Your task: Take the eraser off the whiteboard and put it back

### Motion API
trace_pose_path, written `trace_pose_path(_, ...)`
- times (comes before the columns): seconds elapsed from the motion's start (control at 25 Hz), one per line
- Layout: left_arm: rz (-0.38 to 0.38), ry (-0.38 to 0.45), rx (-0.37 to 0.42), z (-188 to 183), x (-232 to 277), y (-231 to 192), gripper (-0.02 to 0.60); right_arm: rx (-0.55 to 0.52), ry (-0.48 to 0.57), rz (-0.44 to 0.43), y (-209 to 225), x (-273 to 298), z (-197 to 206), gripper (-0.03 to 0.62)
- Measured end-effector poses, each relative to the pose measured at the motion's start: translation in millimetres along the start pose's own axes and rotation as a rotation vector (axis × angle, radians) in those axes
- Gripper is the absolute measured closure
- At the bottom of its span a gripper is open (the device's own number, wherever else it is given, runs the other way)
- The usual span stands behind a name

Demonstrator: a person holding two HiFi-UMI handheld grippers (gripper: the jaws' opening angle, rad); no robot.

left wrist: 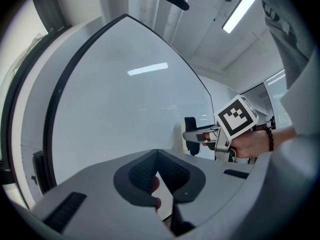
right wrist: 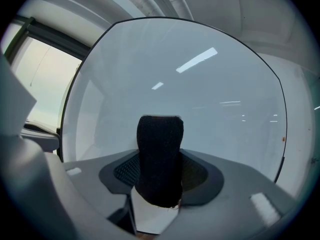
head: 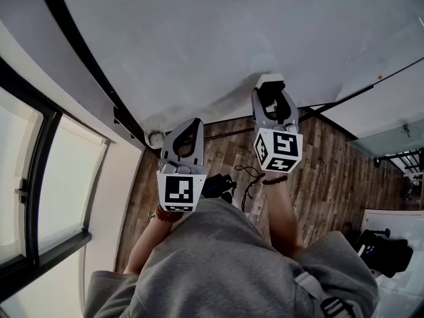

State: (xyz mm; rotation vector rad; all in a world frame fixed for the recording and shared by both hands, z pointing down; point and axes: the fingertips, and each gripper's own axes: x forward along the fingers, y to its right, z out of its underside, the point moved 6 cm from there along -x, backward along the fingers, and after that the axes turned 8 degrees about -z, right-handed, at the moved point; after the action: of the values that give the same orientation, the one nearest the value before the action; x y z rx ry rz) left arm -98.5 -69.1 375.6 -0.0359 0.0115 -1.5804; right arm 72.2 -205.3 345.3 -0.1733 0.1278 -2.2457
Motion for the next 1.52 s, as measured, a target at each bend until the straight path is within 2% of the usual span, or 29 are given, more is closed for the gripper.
trace_pose_path(0.56, 0.042, -0.008, 0.006, 2.8, -9.5, 12.7, 0.575, 0.028, 0.007, 0.016, -3.1, -26.4, 4.7, 0.362)
trace_pose_path(1.52, 0.168, -0.02, 0.017, 6.2, -31.3, 60.7, 0.575, 0.044, 0.008, 0.056, -15.8, -88.4, 13.7, 0.362)
